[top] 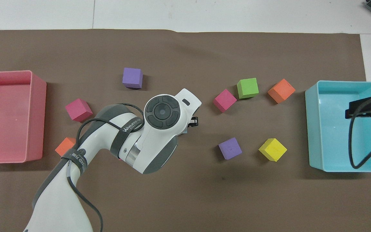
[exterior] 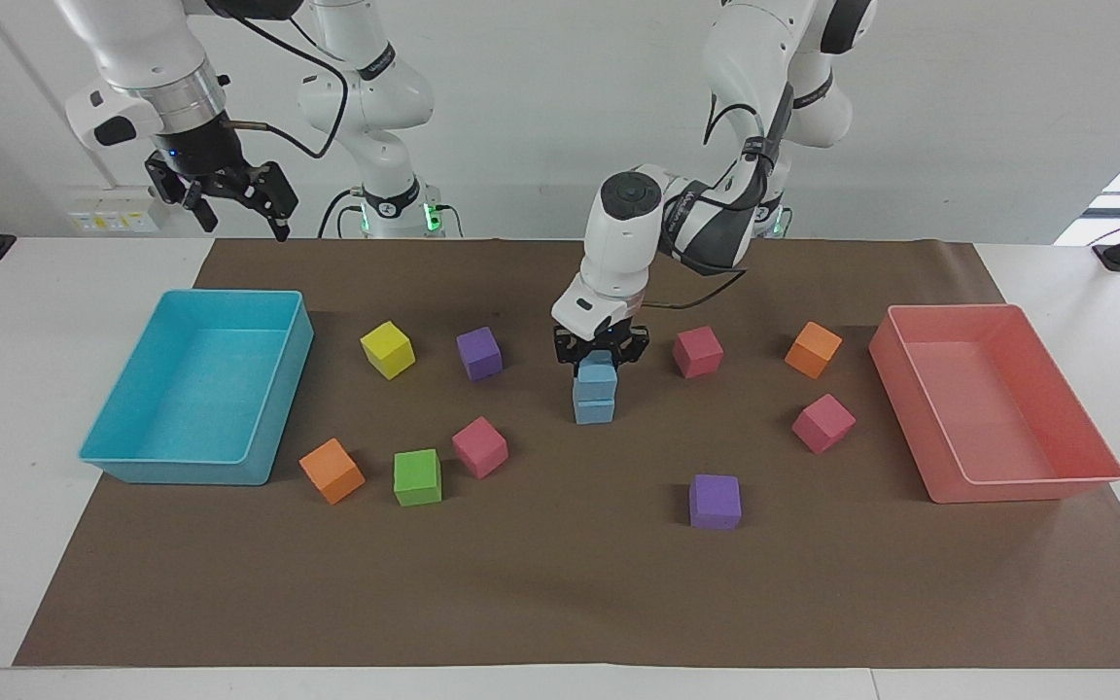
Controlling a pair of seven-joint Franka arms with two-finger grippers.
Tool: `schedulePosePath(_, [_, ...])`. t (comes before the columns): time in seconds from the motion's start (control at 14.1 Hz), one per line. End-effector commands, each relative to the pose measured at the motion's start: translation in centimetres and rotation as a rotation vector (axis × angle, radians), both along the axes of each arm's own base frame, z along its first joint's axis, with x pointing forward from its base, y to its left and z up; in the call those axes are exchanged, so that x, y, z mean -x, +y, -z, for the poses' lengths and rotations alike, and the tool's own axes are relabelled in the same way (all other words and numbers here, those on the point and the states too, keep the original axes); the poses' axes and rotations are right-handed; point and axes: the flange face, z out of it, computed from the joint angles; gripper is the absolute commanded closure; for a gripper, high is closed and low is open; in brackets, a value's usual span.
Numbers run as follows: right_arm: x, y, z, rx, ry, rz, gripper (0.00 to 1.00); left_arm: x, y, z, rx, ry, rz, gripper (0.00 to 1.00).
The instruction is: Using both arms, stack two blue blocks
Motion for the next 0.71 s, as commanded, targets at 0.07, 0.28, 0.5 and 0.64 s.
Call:
schedulePosePath(0.07, [0.21,-0.07,-0.31,-0.02,0.003,-0.021,0.0,0.32,0.49,-0.18,0.01,-0.003,0.005,1.0])
schedulePosePath(0.28, [0.21,0.01,-0.31,-0.02,0.003,-0.023,0.0,0.39,0.43,-0.17,0.01,-0.002,0.008,1.0])
schedulePosePath(0.5, [0.21,0.01,-0.31,-0.02,0.003,-0.023,0.0,0.4,0.43,-0.17,0.01,-0.002,0.007,0.83])
schedulePosePath(0.64, [0.21,0.01,-0.31,-0.02,0.003,-0.023,0.0,0.26,0.45,-0.3,0.015,-0.007,0.005,0.25])
